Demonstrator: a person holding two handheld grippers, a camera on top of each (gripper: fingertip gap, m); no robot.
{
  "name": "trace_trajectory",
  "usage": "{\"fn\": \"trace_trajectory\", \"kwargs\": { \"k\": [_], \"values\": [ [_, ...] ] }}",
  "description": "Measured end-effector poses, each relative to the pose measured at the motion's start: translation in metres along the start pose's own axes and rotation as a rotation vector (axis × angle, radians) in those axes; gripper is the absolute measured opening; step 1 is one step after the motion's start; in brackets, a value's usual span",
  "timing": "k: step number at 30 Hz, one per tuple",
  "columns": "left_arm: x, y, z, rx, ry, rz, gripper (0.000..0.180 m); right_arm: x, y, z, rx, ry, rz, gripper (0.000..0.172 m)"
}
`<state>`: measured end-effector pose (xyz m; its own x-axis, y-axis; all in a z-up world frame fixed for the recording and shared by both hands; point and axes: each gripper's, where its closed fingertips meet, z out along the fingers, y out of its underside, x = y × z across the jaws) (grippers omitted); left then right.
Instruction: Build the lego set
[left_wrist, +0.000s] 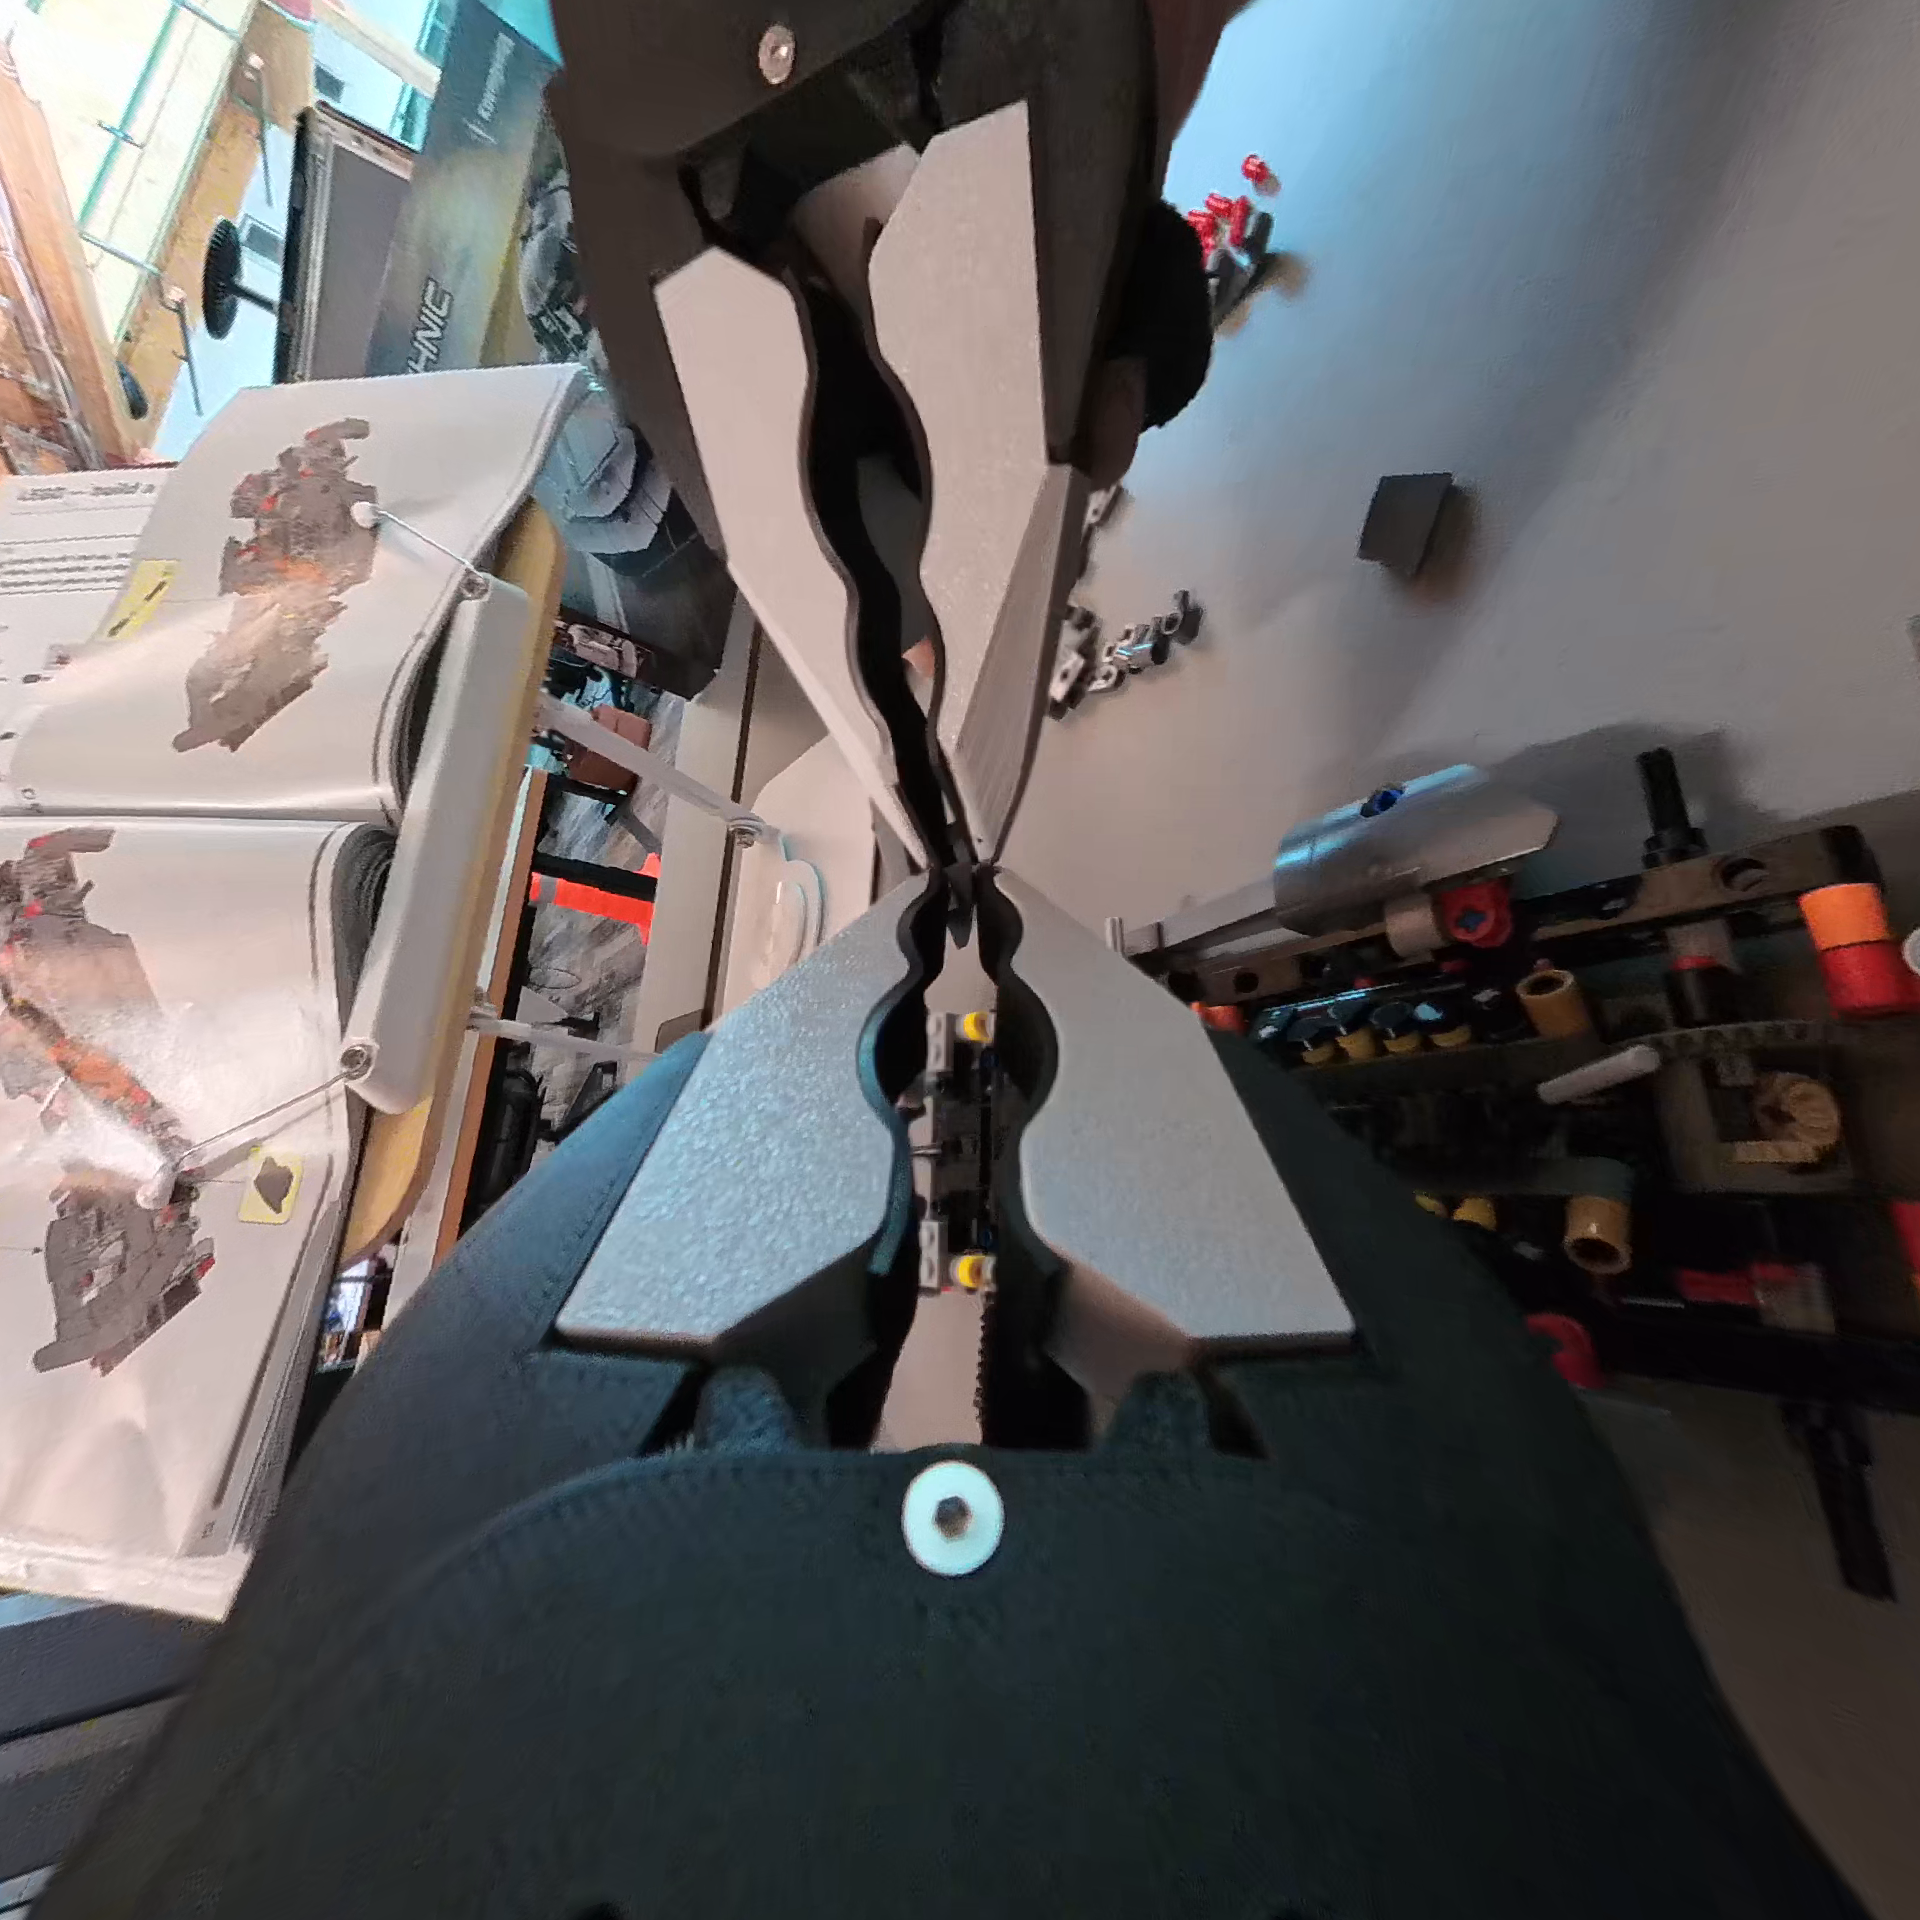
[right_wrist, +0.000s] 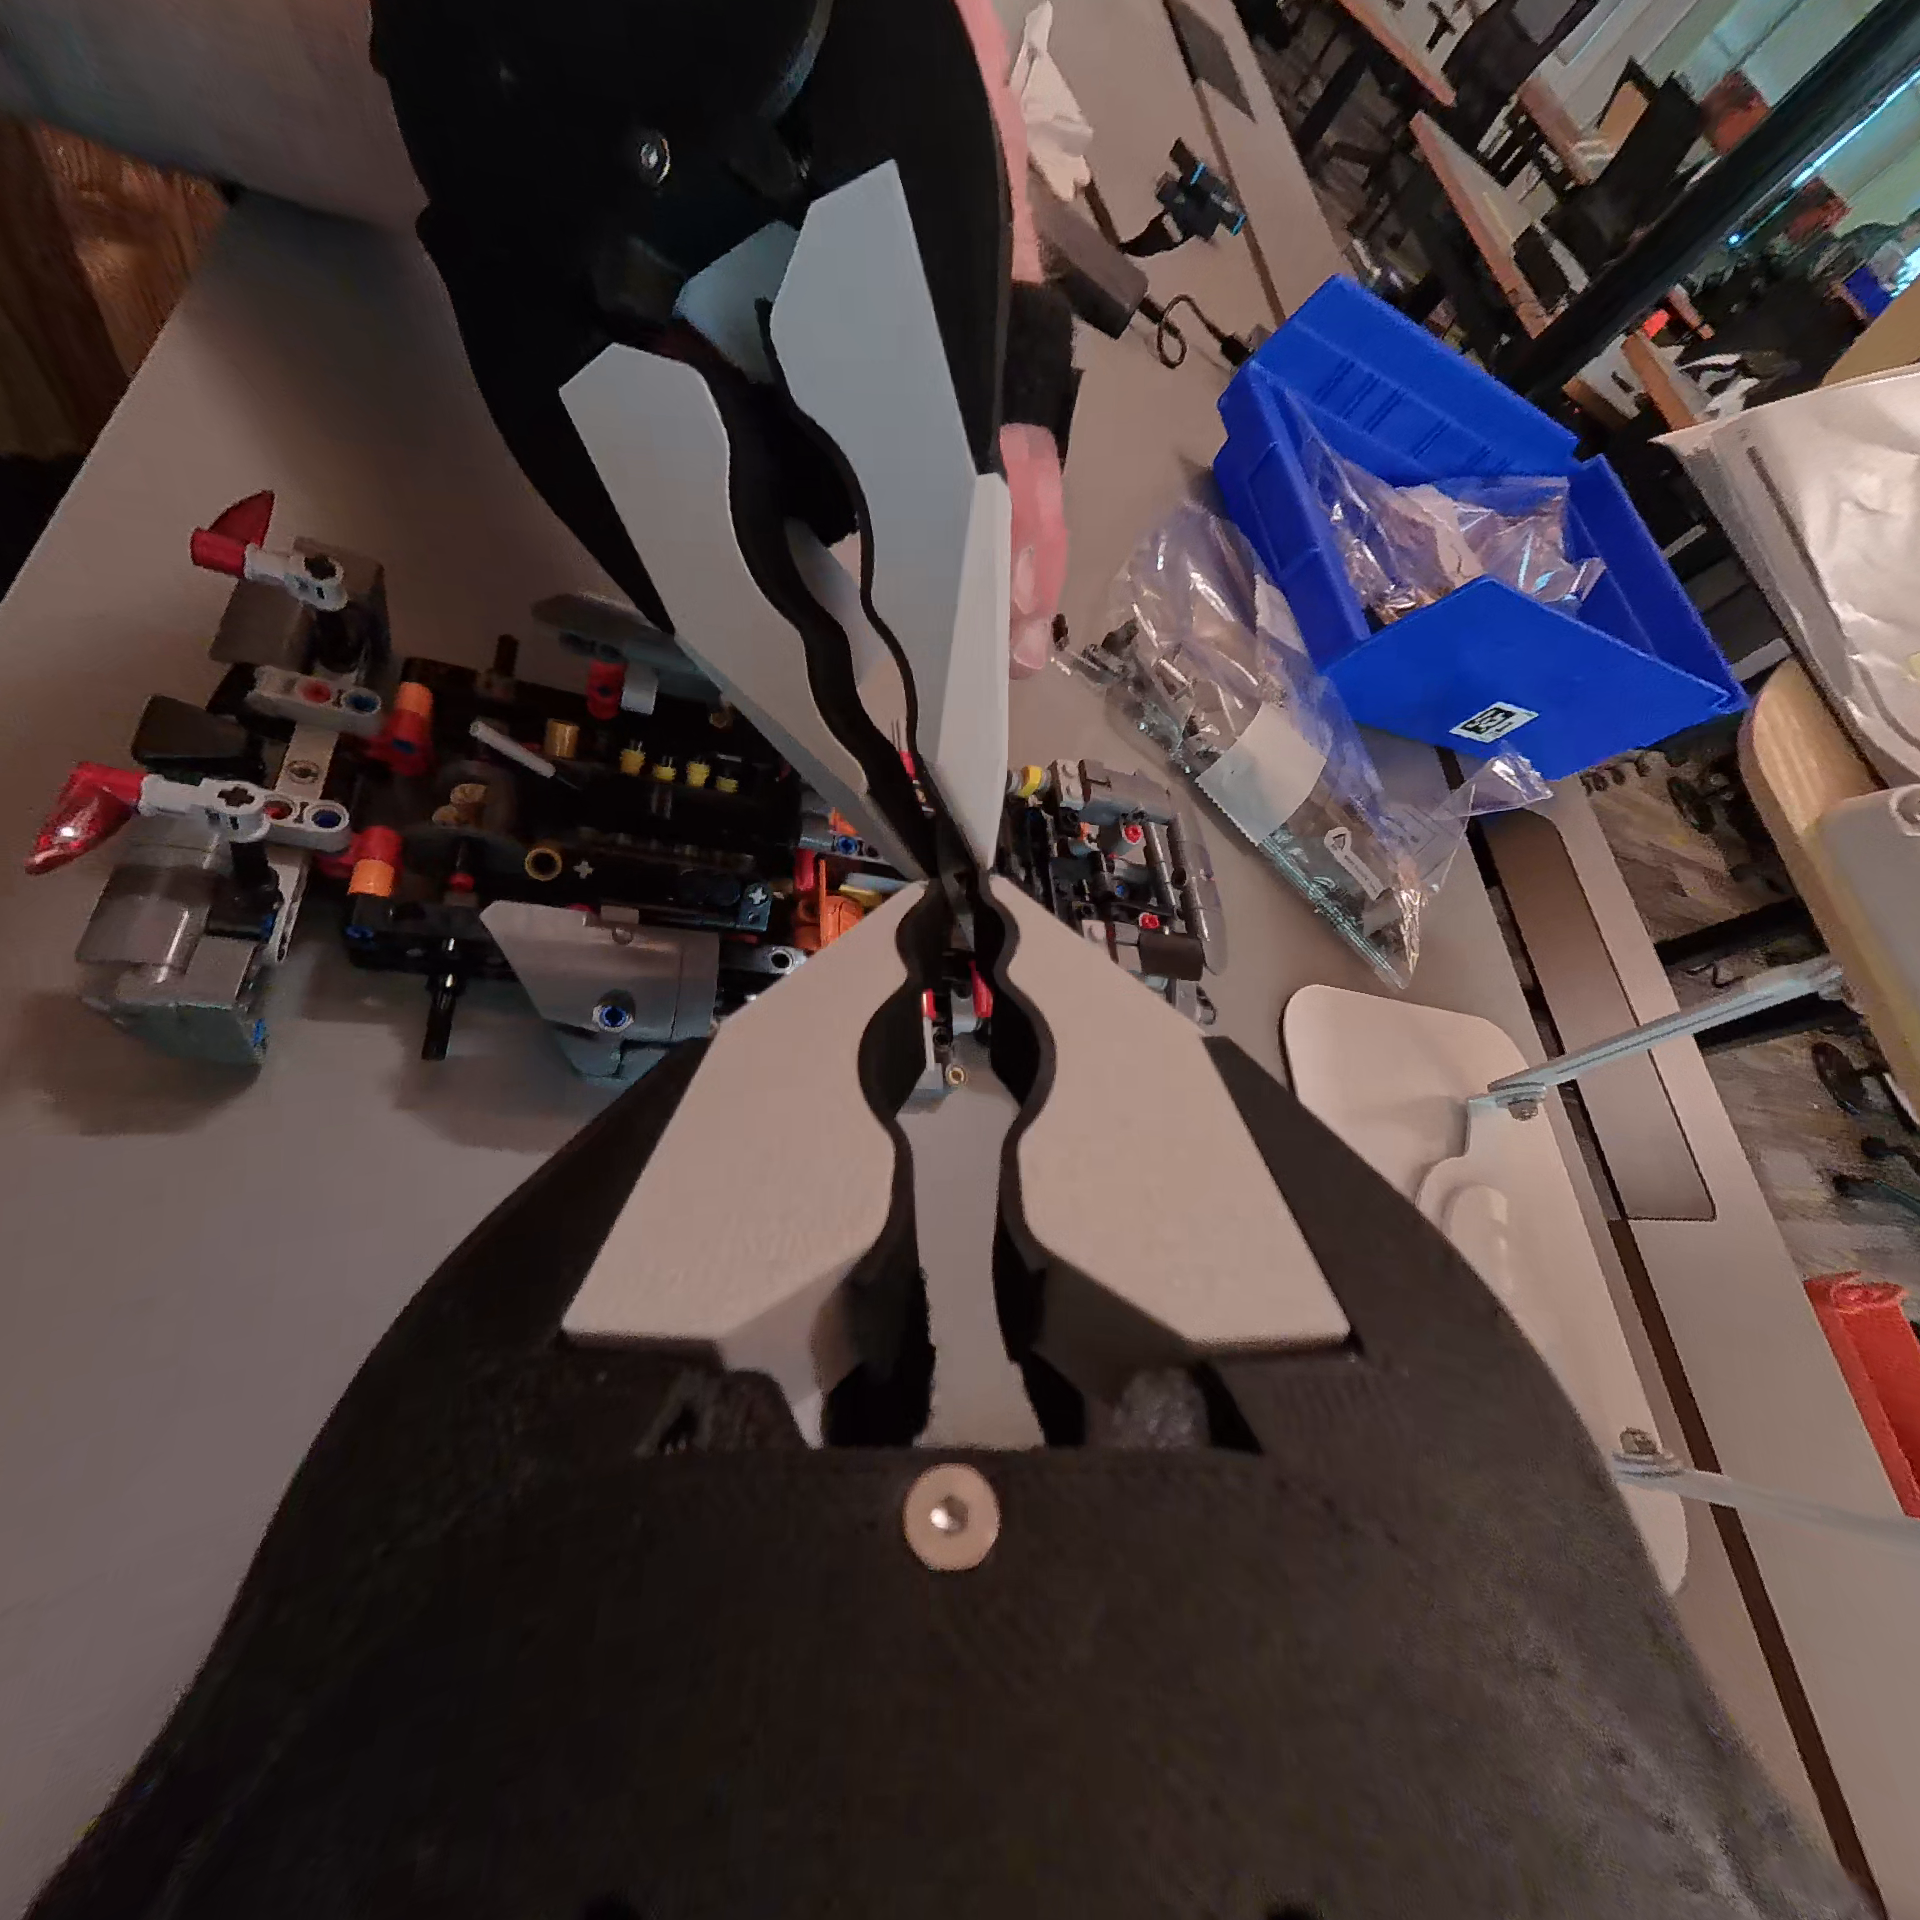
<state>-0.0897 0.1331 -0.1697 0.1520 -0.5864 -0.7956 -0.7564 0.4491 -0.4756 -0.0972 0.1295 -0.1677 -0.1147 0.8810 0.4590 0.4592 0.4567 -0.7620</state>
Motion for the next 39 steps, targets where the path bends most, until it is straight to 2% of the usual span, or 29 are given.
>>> {"fn": "trace_trajectory", "kwargs": {
  "k": [4,7,12,15,28,39],
  "values": [
    [-0.009,0.001,-0.004,0.016,-0.015,-0.051,0.003,0.013,-0.009,-0.005,0.065,0.061,0.049,0.019],
    [-0.024,0.009,-0.01,0.015,-0.048,-0.097,0.003,0.034,-0.017,-0.016,0.141,0.142,0.115,0.024],
    [-0.083,0.034,-0.045,0.077,-0.204,-0.32,0.003,0.076,-0.012,-0.039,0.247,0.271,0.283,0.019],
    [-0.1,0.047,-0.058,0.094,-0.253,-0.402,0.003,0.086,-0.005,-0.043,0.264,0.285,0.344,0.016],
    [-0.098,0.042,-0.049,0.291,-0.15,-0.728,0.002,0.082,0.002,-0.035,0.244,0.287,0.325,0.013],
    [-0.102,0.043,-0.05,0.34,-0.152,-0.805,0.003,0.08,0.008,-0.03,0.193,0.336,0.232,0.012]
  ]
}}
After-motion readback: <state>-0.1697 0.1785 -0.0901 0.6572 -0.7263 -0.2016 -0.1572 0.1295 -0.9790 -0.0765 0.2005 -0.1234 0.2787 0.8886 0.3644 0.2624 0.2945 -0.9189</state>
